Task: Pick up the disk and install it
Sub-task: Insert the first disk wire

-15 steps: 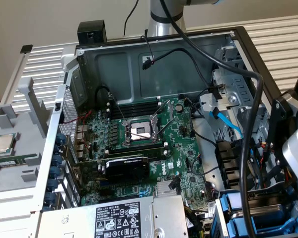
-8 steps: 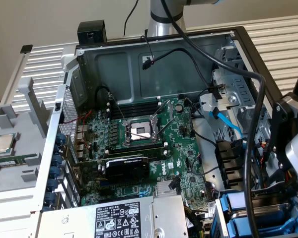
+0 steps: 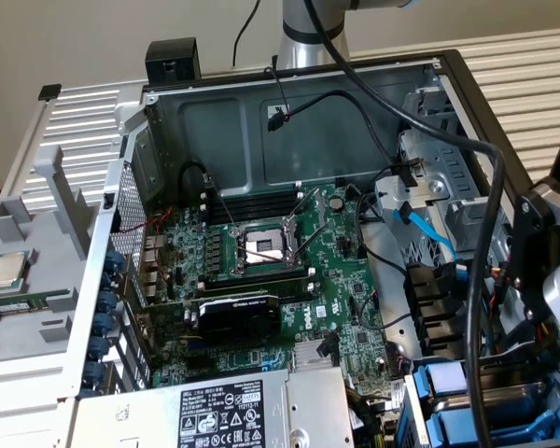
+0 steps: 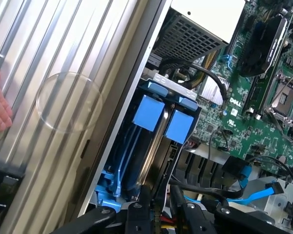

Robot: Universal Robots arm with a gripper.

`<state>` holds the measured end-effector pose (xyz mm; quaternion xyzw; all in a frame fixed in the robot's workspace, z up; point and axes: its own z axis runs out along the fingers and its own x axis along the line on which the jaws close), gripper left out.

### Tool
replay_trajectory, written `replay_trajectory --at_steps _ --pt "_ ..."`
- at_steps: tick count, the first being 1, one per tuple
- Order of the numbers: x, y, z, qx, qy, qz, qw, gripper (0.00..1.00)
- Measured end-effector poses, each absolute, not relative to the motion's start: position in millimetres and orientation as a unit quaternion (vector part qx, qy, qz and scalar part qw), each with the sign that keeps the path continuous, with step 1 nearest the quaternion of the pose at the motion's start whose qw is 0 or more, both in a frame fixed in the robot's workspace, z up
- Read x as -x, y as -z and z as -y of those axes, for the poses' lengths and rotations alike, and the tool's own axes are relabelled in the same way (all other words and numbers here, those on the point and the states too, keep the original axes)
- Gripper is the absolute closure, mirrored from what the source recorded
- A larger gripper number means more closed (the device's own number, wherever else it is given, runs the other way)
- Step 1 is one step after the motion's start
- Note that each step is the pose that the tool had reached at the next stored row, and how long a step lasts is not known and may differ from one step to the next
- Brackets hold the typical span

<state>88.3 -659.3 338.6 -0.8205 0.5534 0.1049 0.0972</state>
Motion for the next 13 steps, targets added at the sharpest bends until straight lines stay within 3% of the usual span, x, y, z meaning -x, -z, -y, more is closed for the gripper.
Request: replay_trajectory --at_steps 13 --pt "-91.4 -335.4 659.4 0.824 -0.116 -0.546 0.099 0.7"
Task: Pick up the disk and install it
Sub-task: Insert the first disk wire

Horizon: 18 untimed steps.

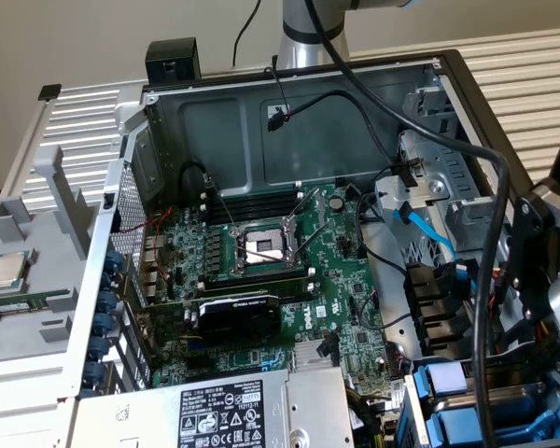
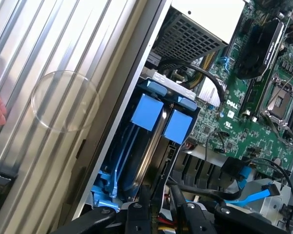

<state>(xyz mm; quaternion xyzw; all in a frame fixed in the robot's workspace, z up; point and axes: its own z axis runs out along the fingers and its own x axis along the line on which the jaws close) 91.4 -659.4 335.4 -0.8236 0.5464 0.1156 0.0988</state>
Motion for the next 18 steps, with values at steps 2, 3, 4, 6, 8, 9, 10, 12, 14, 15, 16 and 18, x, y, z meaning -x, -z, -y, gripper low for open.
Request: replay_trajectory --at_steps 2,3,4,6,8,9,10,12,14,15,16,18 --pt "-91.5 -335.0 659.5 0.824 -0.117 -0.546 0.099 0.7" --pt "-91.6 -334.7 659.4 0.824 -0.117 -0.545 0.099 0.7" --pt "-91.7 -334.6 659.4 0.824 -0.118 -0.545 0.099 0.7" --pt "-91.7 -334.2 659.4 0.824 -0.119 -0.544 0.099 0.7" --pt "-91.8 -333.8 659.4 0.825 -0.12 -0.544 0.099 0.7" --pt "-91.8 -333.6 659.4 0.825 -0.12 -0.544 0.099 0.7" --pt "-91.8 -333.5 659.4 0.825 -0.121 -0.544 0.099 0.7" --pt "-91.8 -333.5 659.4 0.825 -0.122 -0.543 0.099 0.7" --pt "-91.8 -333.4 659.4 0.825 -0.123 -0.543 0.099 0.7" --pt "-91.8 -333.4 659.5 0.825 -0.123 -0.543 0.099 0.7" --pt "-91.8 -333.4 659.5 0.825 -0.123 -0.543 0.099 0.7" --pt "-91.8 -333.4 659.4 0.825 -0.124 -0.543 0.099 0.7"
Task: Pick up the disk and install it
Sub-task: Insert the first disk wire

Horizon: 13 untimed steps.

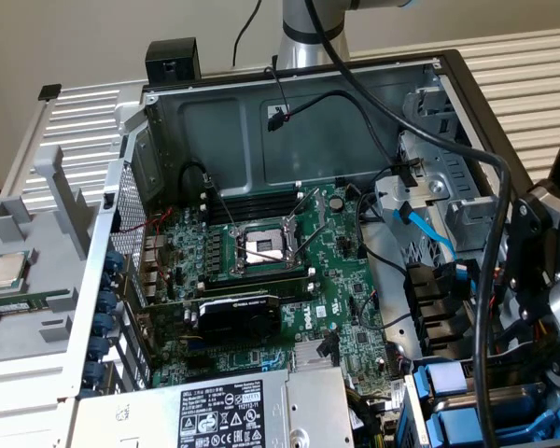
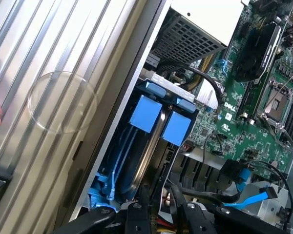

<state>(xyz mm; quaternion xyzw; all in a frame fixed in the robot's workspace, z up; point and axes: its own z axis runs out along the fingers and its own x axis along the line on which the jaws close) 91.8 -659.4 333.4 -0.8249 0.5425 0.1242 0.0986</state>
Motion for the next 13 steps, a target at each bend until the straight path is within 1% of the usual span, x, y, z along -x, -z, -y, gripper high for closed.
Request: replay_trajectory --at_steps 3,4,5,6,13 --pt "-91.8 -333.4 659.4 0.825 -0.125 -0.542 0.098 0.7" --pt "-91.8 -333.4 659.5 0.825 -0.126 -0.542 0.098 0.72" --pt "-91.9 -333.4 659.4 0.825 -0.126 -0.542 0.098 0.79" --pt "-92.1 -333.4 659.5 0.825 -0.127 -0.542 0.098 0.83" --pt "-92.4 -335.0 659.4 0.824 -0.133 -0.543 0.094 0.83"
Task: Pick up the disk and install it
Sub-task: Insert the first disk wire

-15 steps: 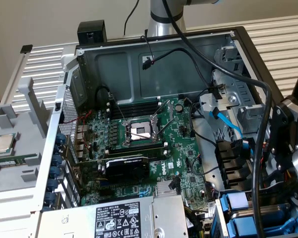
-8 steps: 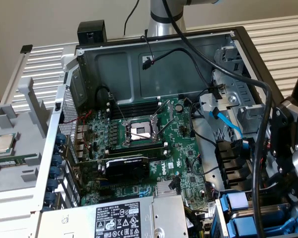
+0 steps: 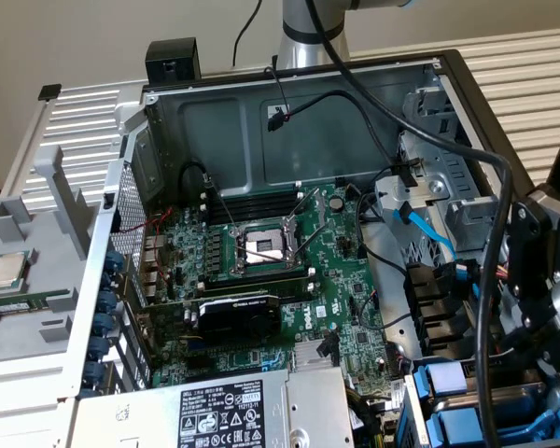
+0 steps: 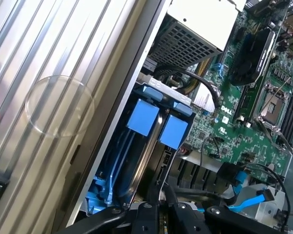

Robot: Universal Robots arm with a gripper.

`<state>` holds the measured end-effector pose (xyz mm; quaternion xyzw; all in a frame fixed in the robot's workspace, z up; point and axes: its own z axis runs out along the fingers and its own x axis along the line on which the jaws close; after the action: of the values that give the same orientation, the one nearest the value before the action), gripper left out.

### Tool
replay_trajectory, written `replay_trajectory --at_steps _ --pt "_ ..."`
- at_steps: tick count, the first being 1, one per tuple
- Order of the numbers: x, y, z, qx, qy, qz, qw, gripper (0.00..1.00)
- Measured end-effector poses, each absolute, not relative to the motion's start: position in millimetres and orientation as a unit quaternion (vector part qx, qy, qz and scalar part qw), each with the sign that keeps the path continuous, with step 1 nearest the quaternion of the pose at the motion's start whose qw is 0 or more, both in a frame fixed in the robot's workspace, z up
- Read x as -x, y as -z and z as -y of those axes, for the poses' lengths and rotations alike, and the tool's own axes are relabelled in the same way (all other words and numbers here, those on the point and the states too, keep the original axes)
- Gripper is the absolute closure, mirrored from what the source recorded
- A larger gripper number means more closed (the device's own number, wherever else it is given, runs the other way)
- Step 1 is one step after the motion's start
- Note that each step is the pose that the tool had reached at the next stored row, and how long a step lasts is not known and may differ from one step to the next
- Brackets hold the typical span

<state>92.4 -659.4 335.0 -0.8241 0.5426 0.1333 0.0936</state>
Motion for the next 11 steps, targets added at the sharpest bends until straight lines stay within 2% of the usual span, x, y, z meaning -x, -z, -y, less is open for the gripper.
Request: replay_trajectory --at_steps 5,11 --pt "-92 -347 655 0.825 -0.13 -0.543 0.088 0.83" --pt "-89 -352 647 0.827 -0.117 -0.546 0.068 0.83"
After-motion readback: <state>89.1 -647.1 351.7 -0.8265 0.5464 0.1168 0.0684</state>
